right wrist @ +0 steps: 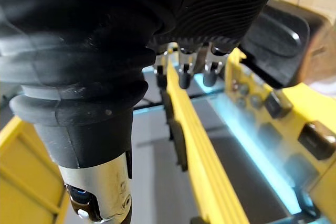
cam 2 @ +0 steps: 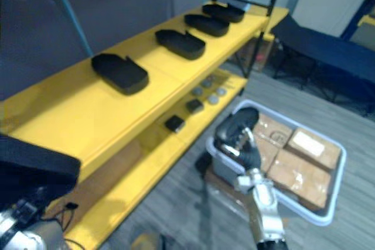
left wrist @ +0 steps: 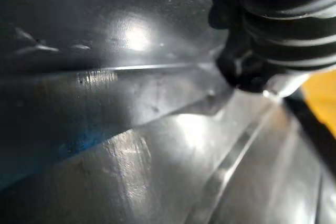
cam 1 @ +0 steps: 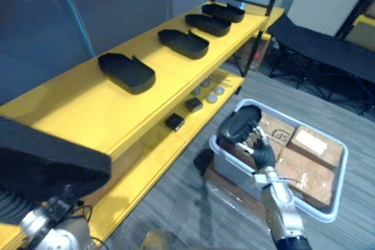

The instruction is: Walk over and take plastic housings, then place them on the shelf

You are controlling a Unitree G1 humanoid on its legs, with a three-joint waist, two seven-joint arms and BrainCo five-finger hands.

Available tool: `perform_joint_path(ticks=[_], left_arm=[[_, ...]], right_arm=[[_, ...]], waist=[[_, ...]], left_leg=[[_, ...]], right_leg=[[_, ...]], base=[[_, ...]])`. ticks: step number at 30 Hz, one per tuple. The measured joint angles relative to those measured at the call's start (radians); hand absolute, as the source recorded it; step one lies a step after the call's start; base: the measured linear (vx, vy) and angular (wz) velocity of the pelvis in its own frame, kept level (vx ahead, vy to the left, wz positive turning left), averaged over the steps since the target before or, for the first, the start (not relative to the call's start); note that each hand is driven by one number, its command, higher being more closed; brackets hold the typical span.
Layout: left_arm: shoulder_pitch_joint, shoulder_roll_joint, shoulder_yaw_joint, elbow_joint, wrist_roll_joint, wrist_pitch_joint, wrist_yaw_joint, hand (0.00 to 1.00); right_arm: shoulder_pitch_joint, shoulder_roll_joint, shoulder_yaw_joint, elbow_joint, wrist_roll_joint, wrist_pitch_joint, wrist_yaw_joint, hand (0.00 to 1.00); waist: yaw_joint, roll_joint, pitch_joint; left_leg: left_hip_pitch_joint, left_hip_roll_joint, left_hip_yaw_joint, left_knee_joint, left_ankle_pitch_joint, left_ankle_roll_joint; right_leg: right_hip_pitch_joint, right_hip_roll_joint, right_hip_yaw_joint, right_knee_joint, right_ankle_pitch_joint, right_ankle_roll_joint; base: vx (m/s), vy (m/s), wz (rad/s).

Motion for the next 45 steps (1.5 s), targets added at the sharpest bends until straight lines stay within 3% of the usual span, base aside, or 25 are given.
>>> perform_joint_path(ticks=[1, 3, 5, 8, 10, 13, 17, 21, 25, 28, 33, 35, 36, 37, 39, 40, 41, 42, 43, 44, 45], left_arm=[[-0.037, 0.03, -0.047, 0.002, -0.001, 0.008, -0.05, 1.0], [-0.094, 0.081, -0.112, 0.01, 0.0, 0.018, -0.116, 1.0], [-0.122, 0.089, -0.144, 0.012, -0.001, 0.021, -0.143, 1.0], [-0.158, 0.087, -0.156, 0.013, 0.0, 0.023, -0.128, 1.0], [-0.209, 0.088, -0.159, 0.029, -0.001, 0.023, -0.092, 1.0], [-0.291, 0.088, -0.183, 0.092, -0.001, 0.023, -0.052, 1.0], [-0.292, 0.089, -0.196, 0.102, 0.028, 0.024, -0.026, 1.0], [-0.254, 0.091, -0.19, 0.127, 0.063, 0.024, 0.01, 1.0], [-0.183, 0.095, -0.173, 0.13, 0.081, 0.013, 0.048, 1.0], [-0.157, 0.095, -0.119, 0.127, 0.091, 0.004, 0.079, 1.0], [-0.14, 0.095, -0.021, 0.092, 0.111, -0.01, 0.086, 1.0], [-0.125, 0.097, -0.019, 0.077, 0.133, 0.004, 0.055, 1.0], [-0.123, 0.098, -0.019, 0.076, 0.15, 0.009, 0.053, 1.0], [-0.113, 0.11, -0.019, 0.069, 0.162, 0.027, 0.045, 1.0], [-0.105, 0.13, -0.014, 0.049, 0.191, 0.042, 0.048, 1.0], [-0.111, 0.151, -0.01, 0.035, 0.198, 0.049, 0.05, 1.0], [-0.12, 0.164, -0.01, 0.035, 0.198, 0.051, 0.05, 1.0], [-0.145, 0.179, -0.006, 0.039, 0.196, 0.063, 0.05, 1.0], [-0.173, 0.189, -0.001, 0.043, 0.193, 0.071, 0.05, 1.0], [-0.187, 0.192, 0.0, 0.046, 0.188, 0.076, 0.05, 1.0], [-0.219, 0.195, -0.001, 0.067, 0.187, 0.082, 0.05, 1.0]], right_arm=[[0.016, 0.0, 0.0, 0.0, -0.001, -0.017, 0.011, 0.0], [0.021, 0.0, 0.003, 0.0, -0.06, -0.08, -0.013, 0.0], [-0.023, -0.004, 0.001, -0.001, -0.219, -0.176, -0.133, 0.0], [-0.182, -0.048, 0.004, -0.023, -0.5, -0.263, -0.332, 0.0], [-0.272, -0.076, 0.004, -0.049, -0.594, -0.297, -0.405, 0.0], [-0.328, -0.118, 0.005, -0.052, -0.671, -0.299, -0.467, 0.0], [-0.283, -0.127, 0.01, -0.052, -0.692, -0.321, -0.475, 0.0], [-0.223, -0.133, 0.061, -0.051, -0.708, -0.341, -0.475, 0.0], [-0.2, -0.129, 0.07, -0.036, -0.7, -0.364, -0.521, 0.0], [-0.202, -0.103, 0.054, -0.032, -0.641, -0.366, -0.552, 0.0], [-0.238, -0.057, 0.023, -0.037, -0.507, -0.346, -0.55, 0.0], [-0.231, -0.038, 0.006, -0.036, -0.421, -0.308, -0.523, 0.0], [-0.23, -0.036, 0.004, -0.036, -0.405, -0.301, -0.516, 0.0], [-0.231, -0.032, 0.001, -0.036, -0.379, -0.294, -0.497, 0.0], [-0.237, -0.03, -0.013, -0.036, -0.375, -0.295, -0.464, 0.0], [-0.236, -0.03, -0.034, -0.035, -0.376, -0.296, -0.444, 0.0], [-0.236, -0.032, -0.048, -0.035, -0.376, -0.297, -0.437, 0.0], [-0.237, -0.038, -0.082, -0.035, -0.375, -0.297, -0.421, 0.0], [-0.242, -0.056, -0.117, -0.035, -0.374, -0.297, -0.405, 0.0], [-0.242, -0.068, -0.137, -0.036, -0.373, -0.298, -0.394, 0.0], [-0.242, -0.1, -0.17, -0.043, -0.369, -0.298, -0.376, 0.0]], waist=[[-0.025, -0.015, 0.007], [-0.03, -0.03, 0.018], [-0.029, -0.022, 0.031], [-0.024, -0.002, 0.102], [-0.024, 0.005, 0.141], [-0.03, 0.019, 0.203], [-0.046, 0.02, 0.251], [-0.048, 0.024, 0.263], [-0.042, 0.028, 0.266], [-0.038, 0.03, 0.265], [-0.01, 0.036, 0.23], [0.007, 0.028, 0.184], [0.012, 0.028, 0.174], [0.012, 0.028, 0.145], [0.009, 0.033, 0.135], [0.004, 0.035, 0.124], [0.001, 0.037, 0.119], [-0.003, 0.045, 0.106], [-0.01, 0.053, 0.098], [-0.016, 0.061, 0.094], [-0.031, 0.062, 0.077]], left_leg=[[-0.006, -0.027, -0.045, -0.036, 0.03, 0.002], [-0.006, -0.051, -0.075, -0.11, 0.084, -0.004], [-0.039, -0.046, -0.062, -0.134, 0.122, -0.012], [-0.072, -0.009, -0.013, -0.126, 0.131, -0.016], [-0.103, 0.005, 0.004, -0.12, 0.139, -0.021], [-0.128, 0.019, 0.01, -0.092, 0.14, -0.021], [-0.128, 0.025, 0.008, -0.062, 0.139, -0.021], [-0.132, 0.02, -0.007, -0.006, 0.116, -0.021], [-0.142, 0.013, -0.014, 0.057, 0.079, -0.027], [-0.166, 0.011, -0.014, 0.14, 0.034, -0.017], [-0.177, -0.005, -0.01, 0.314, -0.099, 0.005], [-0.149, -0.031, 0.014, 0.321, -0.148, 0.023], [-0.138, -0.042, 0.012, 0.319, -0.152, 0.024], [-0.102, -0.062, 0.008, 0.284, -0.154, 0.032], [-0.035, -0.07, -0.009, 0.217, -0.147, 0.044], [0.012, -0.066, -0.034, 0.17, -0.143, 0.051], [0.034, -0.061, -0.046, 0.147, -0.142, 0.052], [0.07, -0.046, -0.075, 0.109, -0.142, 0.051], [0.103, -0.029, -0.099, 0.071, -0.142, 0.051], [0.113, -0.017, -0.11, 0.055, -0.142, 0.05], [0.122, -0.003, -0.138, 0.037, -0.141, 0.049]], right_leg=[[-0.021, -0.009, 0.088, 0.039, -0.042, -0.037], [-0.071, -0.032, 0.166, 0.106, -0.068, -0.023], [-0.122, -0.038, 0.159, 0.129, -0.073, -0.008], [-0.178, -0.021, 0.168, 0.124, -0.05, 0.032], [-0.223, -0.012, 0.184, 0.125, -0.045, 0.04], [-0.251, -0.007, 0.184, 0.146, -0.045, 0.041], [-0.248, -0.012, 0.178, 0.181, -0.054, 0.041], [-0.237, -0.039, 0.156, 0.257, -0.114, 0.054], [-0.239, -0.072, 0.148, 0.339, -0.178, 0.059], [-0.232, -0.107, 0.133, 0.405, -0.227, 0.059], [-0.128, -0.147, 0.09, 0.431, -0.278, 0.107], [-0.092, -0.174, 0.082, 0.447, -0.239, 0.09], [-0.104, -0.195, 0.098, 0.493, -0.213, 0.047], [-0.16, -0.232, 0.159, 0.601, -0.113, -0.056], [-0.207, -0.241, 0.24, 0.681, 0.055, -0.064], [-0.247, -0.225, 0.29, 0.753, 0.049, -0.06], [-0.268, -0.205, 0.305, 0.776, 0.003, -0.055], [-0.308, -0.147, 0.326, 0.779, -0.064, -0.057], [-0.347, -0.082, 0.331, 0.718, -0.112, -0.06], [-0.369, -0.046, 0.335, 0.664, -0.128, -0.061], [-0.416, 0.021, 0.376, 0.527, -0.131, -0.053]], base=[[-0.01, 0.035, 1.09], [-0.01, 0.004, 0.75], [0.0, -0.051, 0.17], [-0.06, -0.055, -0.34], [-0.1, -0.039, -0.4], [-0.09, -0.037, -0.14], [-0.05, -0.022, 0.02], [-0.07, -0.045, 0.15], [-0.11, -0.022, 0.14], [-0.06, 0.0, 0.21], [0.07, 0.059, 0.27], [0.3, 0.127, 0.24], [0.34, 0.192, 0.33], [0.28, 0.19, 0.28], [0.33, 0.129, 0.22], [0.31, 0.042, 0.24], [0.36, 0.024, 0.38], [0.33, -0.022, 0.4], [0.31, -0.043, 0.43], [0.3, -0.106, 0.58], [0.35, -0.198, 0.83]])
